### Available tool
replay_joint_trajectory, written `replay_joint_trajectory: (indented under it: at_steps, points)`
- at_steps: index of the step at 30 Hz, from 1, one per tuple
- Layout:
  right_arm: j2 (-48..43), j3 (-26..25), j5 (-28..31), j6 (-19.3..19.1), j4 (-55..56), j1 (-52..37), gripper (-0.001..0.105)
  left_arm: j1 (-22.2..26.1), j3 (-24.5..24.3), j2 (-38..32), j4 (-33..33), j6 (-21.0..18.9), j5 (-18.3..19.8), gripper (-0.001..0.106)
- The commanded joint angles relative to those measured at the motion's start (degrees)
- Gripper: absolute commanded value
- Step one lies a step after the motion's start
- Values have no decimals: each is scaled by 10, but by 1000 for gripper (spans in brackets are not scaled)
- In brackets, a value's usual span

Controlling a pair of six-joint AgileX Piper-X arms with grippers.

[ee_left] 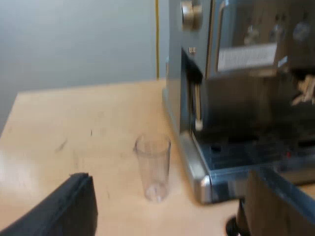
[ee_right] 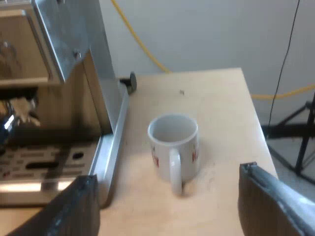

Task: Pour the beans into the coffee machine

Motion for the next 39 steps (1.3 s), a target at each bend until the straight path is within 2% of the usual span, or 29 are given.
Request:
replay_joint_trajectory:
  at_steps: [1, 9, 15, 22, 30, 39]
  points:
    - [-28, -3, -3, -2, 10, -3, 62, -3, -6, -24, 21, -1, -7, 65]
    - [-28, 3, -3, -2, 22, -3, 62, -3, 2, -24, 40, -1, -37, 65]
    - [-28, 21, -3, -2, 21, -3, 62, -3, 36, -24, 29, -1, -42, 65]
    - [-27, 62, -3, -2, 16, -3, 62, -3, 81, -24, -4, -1, -42, 65]
    - [-27, 106, -3, -2, 3, -3, 62, -3, 110, -24, -4, -1, -42, 65]
    - [-26, 162, -3, -2, -28, -3, 62, -3, 117, -24, -14, -2, -42, 65]
